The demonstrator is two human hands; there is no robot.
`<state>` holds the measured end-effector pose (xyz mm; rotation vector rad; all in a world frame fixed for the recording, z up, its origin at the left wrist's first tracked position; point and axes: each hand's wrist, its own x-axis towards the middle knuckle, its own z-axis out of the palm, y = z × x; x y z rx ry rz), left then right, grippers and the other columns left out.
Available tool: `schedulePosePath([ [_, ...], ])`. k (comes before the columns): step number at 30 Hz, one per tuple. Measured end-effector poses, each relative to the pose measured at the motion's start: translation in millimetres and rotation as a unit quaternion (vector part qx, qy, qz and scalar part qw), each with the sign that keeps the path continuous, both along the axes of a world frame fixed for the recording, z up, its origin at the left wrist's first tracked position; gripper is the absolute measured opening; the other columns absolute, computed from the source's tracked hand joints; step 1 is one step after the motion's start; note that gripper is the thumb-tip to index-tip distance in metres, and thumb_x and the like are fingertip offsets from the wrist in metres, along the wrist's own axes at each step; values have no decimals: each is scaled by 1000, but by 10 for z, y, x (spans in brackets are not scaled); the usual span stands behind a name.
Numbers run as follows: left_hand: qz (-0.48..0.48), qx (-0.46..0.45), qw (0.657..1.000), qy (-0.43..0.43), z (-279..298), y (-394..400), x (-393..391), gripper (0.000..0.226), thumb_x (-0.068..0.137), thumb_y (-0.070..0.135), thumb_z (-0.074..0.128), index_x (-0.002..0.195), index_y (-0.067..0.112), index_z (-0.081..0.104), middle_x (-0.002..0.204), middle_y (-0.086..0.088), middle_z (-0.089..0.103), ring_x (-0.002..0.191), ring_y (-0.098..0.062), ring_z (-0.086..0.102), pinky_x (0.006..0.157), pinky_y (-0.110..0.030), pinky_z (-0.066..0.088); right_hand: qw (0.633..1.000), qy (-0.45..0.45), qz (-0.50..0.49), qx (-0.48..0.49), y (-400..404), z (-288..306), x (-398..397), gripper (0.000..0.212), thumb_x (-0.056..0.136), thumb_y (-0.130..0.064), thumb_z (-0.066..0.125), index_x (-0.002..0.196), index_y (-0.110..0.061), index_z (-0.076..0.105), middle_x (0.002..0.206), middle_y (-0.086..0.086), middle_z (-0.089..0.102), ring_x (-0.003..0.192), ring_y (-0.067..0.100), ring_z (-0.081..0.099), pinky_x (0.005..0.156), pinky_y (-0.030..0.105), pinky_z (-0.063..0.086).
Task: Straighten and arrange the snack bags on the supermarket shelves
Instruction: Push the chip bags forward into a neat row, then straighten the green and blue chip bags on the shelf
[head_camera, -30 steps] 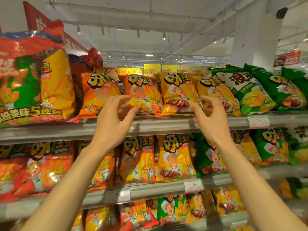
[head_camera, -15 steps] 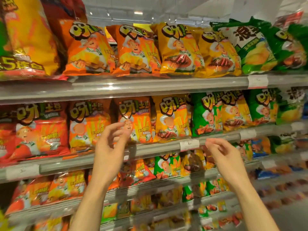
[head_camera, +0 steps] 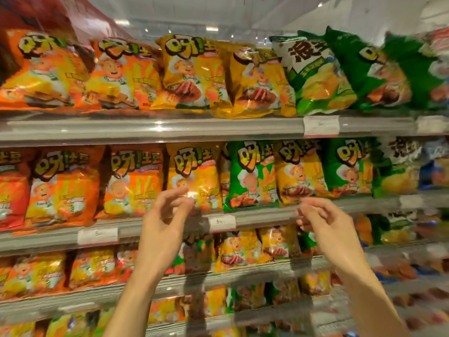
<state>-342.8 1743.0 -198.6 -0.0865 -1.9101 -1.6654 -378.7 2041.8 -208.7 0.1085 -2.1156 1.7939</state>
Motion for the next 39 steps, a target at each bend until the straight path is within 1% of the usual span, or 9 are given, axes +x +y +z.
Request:
schedulePosePath([
  [3,3,11,1000,4,30,543,-144,13,96,23,69,109,25,70,97,3,75,92,-8,72,89,-35,55,1000,1,27,5,464,108,-212,9,97,-33,66,105,-30,70,88,-7,77,79,7,73,71,17,51],
  [6,3,-3,1000,8,113,1003,-237,14,96,28,69,108,33,70,99,5,75,94,-7,72,84,-25,58,999,0,47,5,865,198,-381,8,98,-27,65,104,-27,70,87,-8,76,77,1,71,64,8,49],
  [12,8,-22,1000,15,338,1583,-413,18,93,39,68,109,33,70,101,13,75,95,-4,71,79,-22,58,997,-19,68,-18,1404,272,-627,10,99,-19,64,108,-19,69,88,-3,78,81,7,73,68,12,54],
  [18,-7,-17,999,31,537,1702,-557,14,95,27,69,109,30,71,101,16,74,96,0,70,75,-9,51,998,7,57,3,1603,400,-730,12,98,-23,65,109,-25,70,90,-6,78,85,7,74,76,23,55],
  [22,-12,-12,998,56,641,1640,-600,15,95,27,70,109,30,72,102,18,74,96,4,69,70,-4,49,997,43,54,34,1568,559,-742,12,98,-27,66,109,-28,71,92,-10,77,86,6,73,71,19,57],
  [29,-4,-61,994,93,894,1505,-806,13,94,34,70,106,40,72,103,18,74,100,-1,69,76,-12,51,991,92,37,89,1471,957,-846,11,96,-33,67,106,-31,70,92,-11,77,85,9,73,79,34,59],
  [33,1,-103,990,92,1084,1517,-919,15,95,43,69,109,44,68,106,17,74,101,-5,70,87,-30,53,984,124,21,130,1542,1258,-937,10,97,-35,65,106,-34,69,94,-12,75,83,10,71,72,23,60],
  [36,13,-148,983,103,1267,1586,-996,12,96,41,67,108,44,66,103,19,73,96,-4,71,82,-29,53,973,161,13,162,1626,1493,-1053,12,97,-37,65,108,-34,68,98,-12,74,93,5,70,82,26,56],
  [39,29,-194,974,115,1464,1705,-1073,11,97,40,64,108,42,66,101,23,71,94,-3,69,76,-21,53,959,198,8,201,1710,1730,-1194,12,98,-36,65,109,-32,68,97,-15,72,89,-2,67,77,13,52],
])
